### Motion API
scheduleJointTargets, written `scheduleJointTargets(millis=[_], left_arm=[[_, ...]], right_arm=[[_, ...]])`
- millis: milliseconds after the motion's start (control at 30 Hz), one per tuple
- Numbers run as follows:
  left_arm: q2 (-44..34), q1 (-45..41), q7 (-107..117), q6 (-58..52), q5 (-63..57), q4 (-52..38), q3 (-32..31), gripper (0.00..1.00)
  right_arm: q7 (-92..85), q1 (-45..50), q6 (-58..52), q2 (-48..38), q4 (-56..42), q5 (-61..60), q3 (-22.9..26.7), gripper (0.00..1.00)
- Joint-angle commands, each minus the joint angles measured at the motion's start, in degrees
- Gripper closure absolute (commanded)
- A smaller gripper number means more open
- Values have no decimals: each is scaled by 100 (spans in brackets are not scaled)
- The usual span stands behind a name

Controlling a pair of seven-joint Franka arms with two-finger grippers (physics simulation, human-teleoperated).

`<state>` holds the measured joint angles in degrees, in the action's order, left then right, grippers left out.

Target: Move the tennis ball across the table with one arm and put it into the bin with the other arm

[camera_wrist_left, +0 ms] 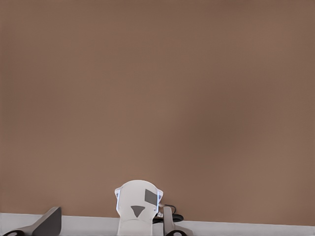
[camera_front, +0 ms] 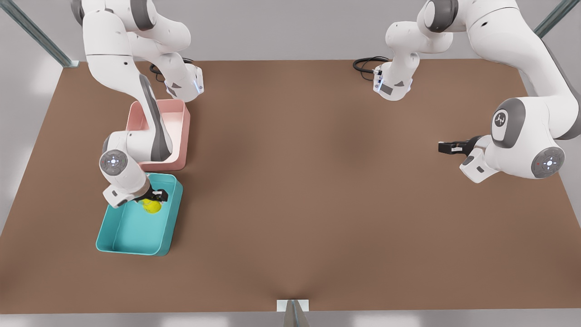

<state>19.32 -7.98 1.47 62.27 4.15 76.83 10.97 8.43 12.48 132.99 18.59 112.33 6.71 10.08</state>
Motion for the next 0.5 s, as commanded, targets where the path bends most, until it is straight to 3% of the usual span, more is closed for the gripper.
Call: scheduleJointTargets(millis=[0, 67, 133, 200, 333, 400, 467], left_arm=[[-7, -2, 55, -4, -2, -2, 2, 0], [-7, -2, 55, -4, -2, -10, 2, 0], [-7, -2, 55, -4, -2, -2, 2, 0], [-7, -2, 55, -4, -2, -10, 2, 0], [-86, -107, 29, 153, -37, -10, -77, 0], [-367, -90, 46, 523, -582, 25, -578, 0], [-367, -72, 37, 751, -600, 7, -579, 0]], right_arm=[[-1441, 0, -124, 13, -9, 15, 3, 0], [-1379, 0, -466, -119, -114, -81, -41, 0], [-1467, -185, -3189, -242, -1309, -196, -225, 0], [-1889, -475, -4624, -417, -2276, 269, -497, 0], [-1863, -818, -4686, -1261, -2672, 375, -797, 0], [-1836, -879, -4695, -1402, -2619, 314, -806, 0], [-1836, -888, -4730, -1402, -2602, 252, -806, 0]])
